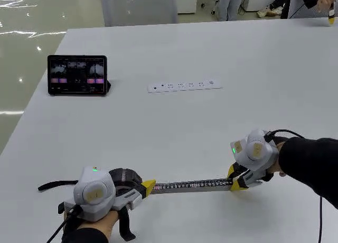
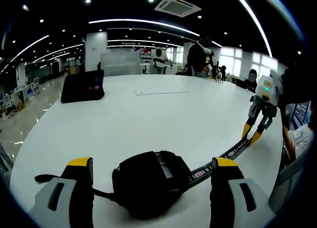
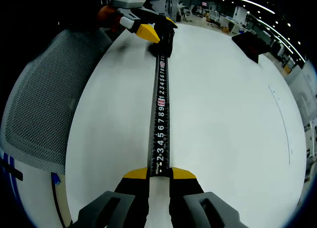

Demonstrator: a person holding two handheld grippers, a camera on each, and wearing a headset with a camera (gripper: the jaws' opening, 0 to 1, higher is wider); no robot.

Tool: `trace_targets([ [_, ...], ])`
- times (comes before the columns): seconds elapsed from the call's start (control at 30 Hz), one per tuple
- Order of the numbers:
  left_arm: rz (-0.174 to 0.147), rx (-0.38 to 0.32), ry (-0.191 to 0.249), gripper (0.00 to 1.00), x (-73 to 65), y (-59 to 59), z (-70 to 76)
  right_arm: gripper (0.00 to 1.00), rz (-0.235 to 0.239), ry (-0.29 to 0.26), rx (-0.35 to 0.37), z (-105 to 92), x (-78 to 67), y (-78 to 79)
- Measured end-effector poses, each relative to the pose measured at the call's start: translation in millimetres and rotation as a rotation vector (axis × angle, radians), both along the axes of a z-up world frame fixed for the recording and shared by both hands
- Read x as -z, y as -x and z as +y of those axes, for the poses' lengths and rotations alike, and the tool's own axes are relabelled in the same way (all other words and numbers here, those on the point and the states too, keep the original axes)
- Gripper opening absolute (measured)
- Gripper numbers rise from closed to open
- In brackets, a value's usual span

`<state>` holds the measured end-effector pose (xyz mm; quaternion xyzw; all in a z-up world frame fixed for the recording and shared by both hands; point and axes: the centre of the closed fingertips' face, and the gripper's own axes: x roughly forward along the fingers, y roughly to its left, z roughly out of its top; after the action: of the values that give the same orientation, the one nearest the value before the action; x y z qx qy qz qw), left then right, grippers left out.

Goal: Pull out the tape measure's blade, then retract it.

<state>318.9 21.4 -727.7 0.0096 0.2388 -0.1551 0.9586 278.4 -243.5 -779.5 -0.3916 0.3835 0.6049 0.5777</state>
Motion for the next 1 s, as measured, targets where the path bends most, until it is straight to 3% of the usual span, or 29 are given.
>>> trace_targets([
  [0.13,0.014,-0.037,-0.005,0.94,3.8,0.2,3.5,0.11,0.008,0.007,0.028,0.0,-0.8,0.3],
  [0.33,0.035,-0.061,0.012,0.79,8.4,2.7,3.9,0.11,0.003,0.028,0.040,0.5,0.6,0.0],
  [0.47,0.091,-0.102,0.039,0.69,16.9,8.7,3.0,0.11,-0.009,0.062,0.027,0.6,1.9,-0.1],
  [0.53,0.103,-0.123,0.045,0.66,18.7,10.9,4.4,0.11,-0.009,0.075,0.029,0.9,1.7,-0.1],
  [0.63,0.100,-0.148,0.058,0.62,16.8,10.3,7.4,0.11,-0.003,0.083,0.047,-0.3,2.1,-0.5],
  [0.77,0.106,-0.138,0.040,0.61,17.0,10.7,6.5,0.11,0.007,0.083,0.070,-0.4,2.1,-1.3],
  [1.0,0.104,-0.154,0.068,0.61,15.4,9.6,7.2,0.11,0.019,0.071,0.101,-0.4,2.3,-2.4],
])
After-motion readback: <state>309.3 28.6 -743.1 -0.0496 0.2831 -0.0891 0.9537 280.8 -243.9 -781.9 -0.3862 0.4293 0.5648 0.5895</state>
